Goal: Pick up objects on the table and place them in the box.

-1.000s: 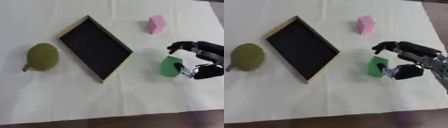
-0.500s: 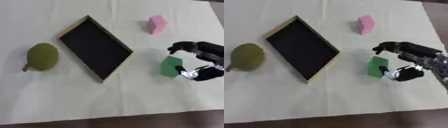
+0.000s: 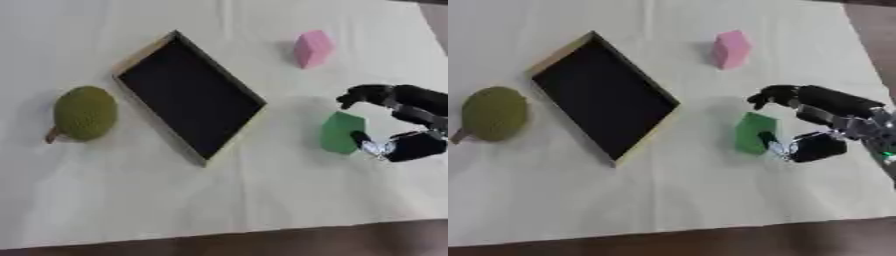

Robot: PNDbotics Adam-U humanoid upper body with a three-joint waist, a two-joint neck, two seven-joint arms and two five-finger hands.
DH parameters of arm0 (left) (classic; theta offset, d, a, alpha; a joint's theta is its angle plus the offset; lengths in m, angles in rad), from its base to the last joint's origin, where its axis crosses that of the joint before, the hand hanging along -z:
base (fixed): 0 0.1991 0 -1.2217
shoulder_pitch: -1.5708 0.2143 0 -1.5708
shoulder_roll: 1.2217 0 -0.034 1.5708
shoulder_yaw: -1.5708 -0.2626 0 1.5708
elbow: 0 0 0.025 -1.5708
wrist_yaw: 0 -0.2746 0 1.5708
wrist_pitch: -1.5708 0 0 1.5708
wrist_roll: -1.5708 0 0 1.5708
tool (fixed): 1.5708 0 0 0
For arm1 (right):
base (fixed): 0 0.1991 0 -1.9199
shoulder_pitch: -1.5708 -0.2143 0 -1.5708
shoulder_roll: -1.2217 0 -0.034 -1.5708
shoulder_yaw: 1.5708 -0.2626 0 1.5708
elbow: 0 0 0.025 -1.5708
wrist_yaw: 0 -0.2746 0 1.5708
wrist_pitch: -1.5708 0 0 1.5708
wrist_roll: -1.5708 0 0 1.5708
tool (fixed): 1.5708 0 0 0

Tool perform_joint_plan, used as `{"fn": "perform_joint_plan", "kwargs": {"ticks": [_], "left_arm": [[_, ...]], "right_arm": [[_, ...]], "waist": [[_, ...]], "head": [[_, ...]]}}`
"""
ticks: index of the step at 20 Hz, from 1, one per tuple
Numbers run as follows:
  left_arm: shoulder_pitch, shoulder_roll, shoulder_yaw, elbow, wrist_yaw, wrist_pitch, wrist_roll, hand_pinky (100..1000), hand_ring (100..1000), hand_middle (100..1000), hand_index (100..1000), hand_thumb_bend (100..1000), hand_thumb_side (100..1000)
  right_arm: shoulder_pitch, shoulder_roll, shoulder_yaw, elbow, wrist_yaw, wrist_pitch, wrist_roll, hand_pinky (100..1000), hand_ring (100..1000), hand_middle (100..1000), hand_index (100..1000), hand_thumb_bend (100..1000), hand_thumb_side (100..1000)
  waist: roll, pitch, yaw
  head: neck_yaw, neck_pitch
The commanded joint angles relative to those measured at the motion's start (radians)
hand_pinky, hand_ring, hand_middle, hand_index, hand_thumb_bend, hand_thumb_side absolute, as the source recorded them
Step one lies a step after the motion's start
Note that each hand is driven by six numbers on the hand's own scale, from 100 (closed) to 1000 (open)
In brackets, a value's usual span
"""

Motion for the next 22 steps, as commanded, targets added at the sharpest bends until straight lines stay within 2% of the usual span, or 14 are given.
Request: {"fn": "perform_joint_plan", "kwargs": {"ticks": [1, 22], "left_arm": [[-0.009, 0.016, 0.006, -0.017, 0.003, 0.0, -0.004, 688, 790, 788, 812, 100, 657], [-0.01, 0.017, 0.005, -0.017, 0.005, 0.002, -0.008, 688, 792, 790, 811, 100, 661]], "right_arm": [[-0.007, -0.018, -0.003, 0.004, 0.018, -0.006, 0.004, 1000, 1000, 815, 962, 100, 563], [0.011, -0.011, 0.009, 0.02, 0.071, -0.016, 0.008, 1000, 1000, 813, 962, 100, 613]], "waist": [[0.003, -0.017, 0.001], [0.004, -0.014, 0.001]], "head": [[0.0, 0.006], [0.0, 0.005]]}}
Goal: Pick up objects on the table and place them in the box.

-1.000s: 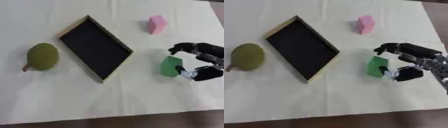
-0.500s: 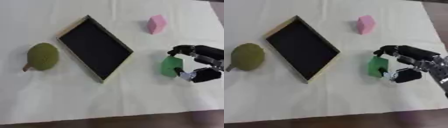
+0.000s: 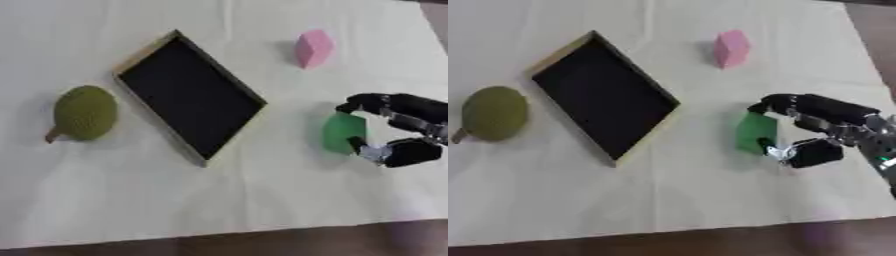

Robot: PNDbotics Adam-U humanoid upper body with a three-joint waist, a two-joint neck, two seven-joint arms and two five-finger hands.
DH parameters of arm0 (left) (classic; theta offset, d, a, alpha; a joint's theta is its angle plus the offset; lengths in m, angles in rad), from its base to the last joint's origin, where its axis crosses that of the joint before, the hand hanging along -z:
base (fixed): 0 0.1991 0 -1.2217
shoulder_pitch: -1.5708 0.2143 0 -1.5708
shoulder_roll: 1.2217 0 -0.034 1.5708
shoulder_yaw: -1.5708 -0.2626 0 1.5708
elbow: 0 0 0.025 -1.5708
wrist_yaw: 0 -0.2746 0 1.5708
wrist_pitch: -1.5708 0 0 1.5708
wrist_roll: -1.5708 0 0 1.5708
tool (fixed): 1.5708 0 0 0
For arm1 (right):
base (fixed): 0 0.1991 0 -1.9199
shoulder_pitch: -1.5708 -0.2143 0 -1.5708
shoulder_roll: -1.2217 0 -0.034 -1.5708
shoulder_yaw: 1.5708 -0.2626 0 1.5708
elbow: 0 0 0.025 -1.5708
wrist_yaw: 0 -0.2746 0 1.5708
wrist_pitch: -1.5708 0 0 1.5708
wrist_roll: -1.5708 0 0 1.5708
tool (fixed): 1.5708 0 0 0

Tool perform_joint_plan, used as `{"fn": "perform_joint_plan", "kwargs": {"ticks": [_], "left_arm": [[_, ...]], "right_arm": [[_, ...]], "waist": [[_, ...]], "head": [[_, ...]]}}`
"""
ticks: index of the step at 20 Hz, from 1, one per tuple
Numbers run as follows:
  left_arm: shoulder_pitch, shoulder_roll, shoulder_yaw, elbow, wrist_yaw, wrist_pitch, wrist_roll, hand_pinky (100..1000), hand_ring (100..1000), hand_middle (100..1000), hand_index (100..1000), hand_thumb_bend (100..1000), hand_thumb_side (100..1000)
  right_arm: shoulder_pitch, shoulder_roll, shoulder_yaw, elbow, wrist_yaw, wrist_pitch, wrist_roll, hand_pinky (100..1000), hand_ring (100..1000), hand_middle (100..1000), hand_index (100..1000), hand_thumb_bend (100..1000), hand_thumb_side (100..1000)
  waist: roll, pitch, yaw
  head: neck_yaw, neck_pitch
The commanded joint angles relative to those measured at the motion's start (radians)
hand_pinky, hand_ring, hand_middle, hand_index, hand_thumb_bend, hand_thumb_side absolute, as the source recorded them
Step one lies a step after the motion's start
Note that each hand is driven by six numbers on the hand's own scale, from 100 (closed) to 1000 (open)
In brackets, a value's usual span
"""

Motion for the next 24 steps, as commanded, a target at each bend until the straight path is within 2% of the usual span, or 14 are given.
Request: {"fn": "perform_joint_plan", "kwargs": {"ticks": [1, 13, 16, 17, 18, 20, 21, 22, 24], "left_arm": [[-0.01, 0.017, 0.005, -0.017, 0.005, 0.0, -0.003, 688, 792, 790, 811, 100, 661], [-0.011, 0.016, 0.004, -0.017, 0.007, 0.0, -0.005, 687, 793, 791, 811, 100, 666], [-0.011, 0.016, 0.003, -0.017, 0.008, 0.0, -0.006, 687, 794, 791, 811, 100, 668], [-0.011, 0.016, 0.003, -0.017, 0.008, 0.001, -0.007, 687, 794, 791, 811, 100, 668], [-0.011, 0.016, 0.004, -0.017, 0.008, 0.001, -0.007, 687, 794, 791, 811, 100, 668], [-0.011, 0.016, 0.004, -0.017, 0.009, 0.001, -0.007, 687, 794, 791, 810, 100, 668], [-0.011, 0.016, 0.003, -0.017, 0.009, 0.002, -0.007, 687, 794, 791, 810, 100, 668], [-0.012, 0.015, 0.003, -0.017, 0.009, 0.002, -0.007, 687, 794, 791, 810, 100, 668], [-0.012, 0.014, 0.003, -0.017, 0.01, 0.002, -0.008, 686, 794, 791, 810, 100, 669]], "right_arm": [[-0.002, -0.017, -0.006, 0.002, 0.016, 0.0, -0.002, 1000, 1000, 809, 959, 100, 619], [-0.013, -0.006, 0.007, 0.011, 0.038, -0.002, 0.005, 1000, 1000, 770, 927, 100, 640], [-0.014, -0.002, 0.004, 0.006, 0.018, 0.008, -0.013, 1000, 981, 663, 860, 100, 597], [-0.014, -0.002, 0.003, 0.003, 0.007, 0.013, -0.02, 1000, 981, 663, 860, 100, 597], [-0.013, -0.002, 0.0, -0.001, -0.004, 0.017, -0.027, 1000, 970, 609, 833, 100, 565], [-0.014, -0.003, -0.002, -0.007, -0.024, 0.026, -0.037, 996, 952, 552, 791, 100, 562], [-0.014, -0.003, -0.002, -0.009, -0.032, 0.029, -0.039, 996, 952, 552, 791, 100, 562], [-0.016, -0.003, -0.001, -0.01, -0.039, 0.031, -0.041, 984, 920, 491, 729, 100, 510], [-0.019, -0.002, 0.0, -0.012, -0.05, 0.034, -0.048, 970, 883, 452, 682, 100, 467]], "waist": [[0.004, -0.016, 0.0], [0.004, -0.013, 0.003], [0.004, -0.013, 0.003], [0.004, -0.013, 0.003], [0.004, -0.013, 0.003], [0.003, -0.014, 0.003], [0.003, -0.014, 0.004], [0.003, -0.015, 0.004], [0.003, -0.015, 0.006]], "head": [[0.0, 0.004], [-0.001, 0.005], [0.0, 0.006], [0.0, 0.006], [0.0, 0.007], [0.0, 0.007], [-0.001, 0.006], [-0.001, 0.005], [-0.002, 0.005]]}}
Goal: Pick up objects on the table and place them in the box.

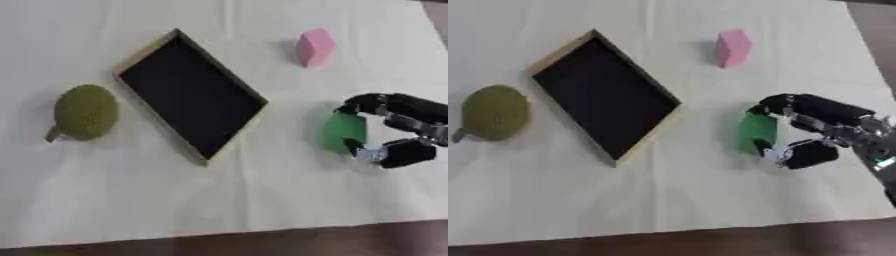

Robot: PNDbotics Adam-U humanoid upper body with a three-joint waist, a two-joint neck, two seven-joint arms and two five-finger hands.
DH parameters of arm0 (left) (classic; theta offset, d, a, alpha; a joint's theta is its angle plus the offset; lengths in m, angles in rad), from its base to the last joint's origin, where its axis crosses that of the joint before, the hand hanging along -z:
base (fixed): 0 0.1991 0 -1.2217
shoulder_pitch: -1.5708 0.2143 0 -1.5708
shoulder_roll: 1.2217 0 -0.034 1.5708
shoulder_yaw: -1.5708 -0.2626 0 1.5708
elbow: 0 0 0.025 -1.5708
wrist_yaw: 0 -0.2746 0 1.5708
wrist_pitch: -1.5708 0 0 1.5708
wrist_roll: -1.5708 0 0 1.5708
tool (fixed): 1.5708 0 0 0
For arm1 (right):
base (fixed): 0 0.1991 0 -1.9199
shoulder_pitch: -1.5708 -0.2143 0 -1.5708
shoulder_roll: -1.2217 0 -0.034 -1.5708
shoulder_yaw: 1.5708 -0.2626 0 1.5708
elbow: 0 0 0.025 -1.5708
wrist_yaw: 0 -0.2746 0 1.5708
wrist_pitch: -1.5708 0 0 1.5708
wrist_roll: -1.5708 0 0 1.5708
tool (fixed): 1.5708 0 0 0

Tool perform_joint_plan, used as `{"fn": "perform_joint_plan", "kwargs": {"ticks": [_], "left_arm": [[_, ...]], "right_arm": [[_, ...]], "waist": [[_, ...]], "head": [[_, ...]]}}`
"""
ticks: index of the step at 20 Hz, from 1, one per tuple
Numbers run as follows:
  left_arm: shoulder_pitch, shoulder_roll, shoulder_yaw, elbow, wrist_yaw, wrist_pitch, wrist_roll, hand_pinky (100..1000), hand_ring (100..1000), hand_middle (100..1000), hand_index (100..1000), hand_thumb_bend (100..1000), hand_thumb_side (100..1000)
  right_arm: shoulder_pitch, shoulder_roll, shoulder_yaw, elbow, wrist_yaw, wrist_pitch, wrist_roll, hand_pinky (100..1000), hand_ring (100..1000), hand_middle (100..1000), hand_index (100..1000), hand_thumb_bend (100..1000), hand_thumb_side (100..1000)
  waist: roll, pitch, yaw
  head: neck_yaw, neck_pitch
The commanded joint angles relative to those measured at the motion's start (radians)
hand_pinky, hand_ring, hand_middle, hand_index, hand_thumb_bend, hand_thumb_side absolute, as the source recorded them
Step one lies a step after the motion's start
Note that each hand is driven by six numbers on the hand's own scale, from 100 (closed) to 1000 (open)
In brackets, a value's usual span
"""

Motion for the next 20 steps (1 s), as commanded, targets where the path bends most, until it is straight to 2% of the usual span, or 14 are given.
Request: {"fn": "perform_joint_plan", "kwargs": {"ticks": [1, 2, 3, 4, 6, 8, 11, 14, 20], "left_arm": [[-0.012, 0.014, 0.003, -0.017, 0.008, -0.001, -0.003, 686, 794, 791, 810, 100, 670], [-0.012, 0.014, 0.003, -0.017, 0.008, 0.0, -0.003, 686, 794, 791, 810, 100, 671], [-0.012, 0.014, 0.002, -0.017, 0.008, 0.0, -0.004, 686, 794, 791, 810, 100, 670], [-0.013, 0.013, 0.003, -0.017, 0.008, 0.0, -0.004, 686, 794, 791, 809, 100, 670], [-0.013, 0.013, 0.003, -0.017, 0.008, 0.001, -0.004, 686, 794, 791, 809, 100, 672], [-0.013, 0.012, 0.002, -0.017, 0.008, 0.002, -0.005, 686, 794, 792, 809, 100, 672], [-0.013, 0.012, 0.003, -0.017, 0.008, 0.002, -0.005, 686, 794, 792, 809, 100, 671], [-0.012, 0.012, 0.003, -0.017, 0.007, 0.003, -0.005, 686, 795, 792, 809, 100, 672], [-0.01, 0.024, -0.002, -0.017, 0.004, 0.003, -0.01, 688, 795, 792, 809, 100, 662]], "right_arm": [[-0.01, -0.018, -0.007, -0.018, -0.024, 0.007, -0.016, 970, 883, 452, 682, 100, 467], [-0.011, -0.017, -0.007, -0.017, -0.028, 0.011, -0.021, 959, 845, 408, 630, 100, 427], [-0.012, -0.016, -0.007, -0.015, -0.032, 0.016, -0.026, 959, 844, 404, 626, 100, 424], [-0.013, -0.015, -0.006, -0.014, -0.038, 0.021, -0.03, 955, 825, 375, 594, 100, 369], [-0.016, -0.013, -0.007, -0.015, -0.054, 0.031, -0.042, 952, 807, 355, 572, 100, 290], [-0.019, -0.013, -0.009, -0.021, -0.071, 0.041, -0.058, 948, 792, 345, 562, 100, 247], [-0.022, -0.017, -0.018, -0.038, -0.098, 0.051, -0.07, 947, 786, 342, 560, 100, 227], [-0.033, -0.029, -0.032, -0.066, -0.133, 0.058, -0.076, 946, 785, 343, 565, 100, 156], [-0.091, -0.087, -0.051, -0.132, -0.204, 0.064, -0.078, 939, 776, 345, 570, 100, 145]], "waist": [[0.003, -0.019, 0.001], [0.003, -0.019, 0.002], [0.003, -0.019, 0.002], [0.003, -0.019, 0.003], [0.002, -0.019, 0.005], [0.002, -0.02, 0.005], [0.001, -0.021, 0.006], [0.001, -0.023, 0.003], [0.005, -0.032, -0.004]], "head": [[-0.002, 0.005], [-0.003, 0.006], [-0.003, 0.005], [-0.002, 0.005], [-0.002, 0.005], [-0.002, 0.006], [-0.001, 0.007], [-0.003, 0.007], [-0.011, 0.009]]}}
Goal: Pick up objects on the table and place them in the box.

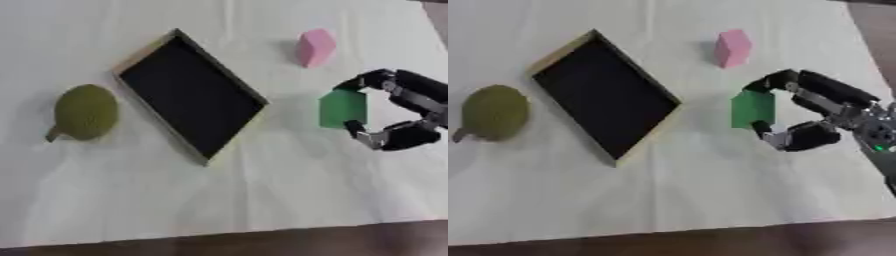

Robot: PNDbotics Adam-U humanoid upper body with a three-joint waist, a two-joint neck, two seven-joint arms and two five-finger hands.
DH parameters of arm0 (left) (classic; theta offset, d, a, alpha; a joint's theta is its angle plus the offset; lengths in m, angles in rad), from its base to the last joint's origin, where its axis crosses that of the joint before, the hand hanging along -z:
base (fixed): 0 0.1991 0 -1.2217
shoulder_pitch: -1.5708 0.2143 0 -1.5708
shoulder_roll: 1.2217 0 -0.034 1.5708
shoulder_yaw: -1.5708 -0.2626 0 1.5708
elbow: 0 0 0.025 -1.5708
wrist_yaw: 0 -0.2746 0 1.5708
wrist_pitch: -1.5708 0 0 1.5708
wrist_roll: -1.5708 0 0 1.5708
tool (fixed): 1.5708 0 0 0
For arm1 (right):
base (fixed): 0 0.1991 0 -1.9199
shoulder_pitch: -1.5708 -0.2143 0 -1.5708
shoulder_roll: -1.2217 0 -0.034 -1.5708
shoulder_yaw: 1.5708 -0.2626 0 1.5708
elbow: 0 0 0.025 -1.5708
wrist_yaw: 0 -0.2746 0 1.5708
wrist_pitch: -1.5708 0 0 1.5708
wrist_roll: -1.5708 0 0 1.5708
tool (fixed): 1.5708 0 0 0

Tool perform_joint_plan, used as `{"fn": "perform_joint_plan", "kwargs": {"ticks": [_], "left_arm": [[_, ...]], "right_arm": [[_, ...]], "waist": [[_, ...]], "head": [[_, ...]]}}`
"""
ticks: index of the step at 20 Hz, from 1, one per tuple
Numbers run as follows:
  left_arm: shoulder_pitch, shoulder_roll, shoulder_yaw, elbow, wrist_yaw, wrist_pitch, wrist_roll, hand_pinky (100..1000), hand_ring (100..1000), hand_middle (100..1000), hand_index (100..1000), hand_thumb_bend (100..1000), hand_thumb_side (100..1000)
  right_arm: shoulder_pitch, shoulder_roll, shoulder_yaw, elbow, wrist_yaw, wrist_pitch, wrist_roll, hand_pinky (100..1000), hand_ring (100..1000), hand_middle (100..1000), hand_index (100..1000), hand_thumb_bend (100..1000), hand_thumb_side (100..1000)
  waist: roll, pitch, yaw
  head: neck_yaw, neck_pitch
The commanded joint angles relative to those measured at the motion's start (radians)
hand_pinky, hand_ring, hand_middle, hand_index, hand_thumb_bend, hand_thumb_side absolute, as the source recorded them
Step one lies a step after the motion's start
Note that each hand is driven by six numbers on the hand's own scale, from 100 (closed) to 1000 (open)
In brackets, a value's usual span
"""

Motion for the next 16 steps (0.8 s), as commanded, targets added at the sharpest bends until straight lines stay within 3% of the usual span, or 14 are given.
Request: {"fn": "perform_joint_plan", "kwargs": {"ticks": [1, 8, 12, 16], "left_arm": [[-0.011, 0.032, -0.003, -0.017, -0.003, -0.004, -0.005, 688, 795, 791, 809, 100, 658], [-0.03, 0.09, -0.018, -0.017, -0.007, -0.031, -0.019, 691, 794, 788, 810, 100, 625], [-0.037, 0.096, -0.026, -0.017, 0.001, -0.043, -0.03, 691, 793, 787, 810, 100, 622], [-0.04, 0.094, -0.029, -0.017, 0.012, -0.047, -0.037, 691, 794, 788, 810, 100, 624]], "right_arm": [[-0.042, -0.071, -0.02, -0.052, -0.048, 0.001, 0.003, 937, 772, 346, 570, 100, 144], [-0.227, -0.109, 0.041, -0.079, -0.139, -0.013, 0.081, 925, 760, 348, 572, 100, 132], [-0.362, -0.058, 0.1, -0.051, -0.157, -0.012, 0.136, 921, 750, 354, 577, 100, 137], [-0.477, 0.033, 0.16, 0.0, -0.143, -0.017, 0.191, 921, 748, 360, 583, 100, 153]], "waist": [[0.006, -0.028, 0.0], [0.007, -0.044, 0.019], [0.002, -0.048, 0.032], [-0.002, -0.049, 0.04]], "head": [[-0.004, 0.01], [-0.02, 0.014], [-0.027, 0.014], [-0.032, 0.011]]}}
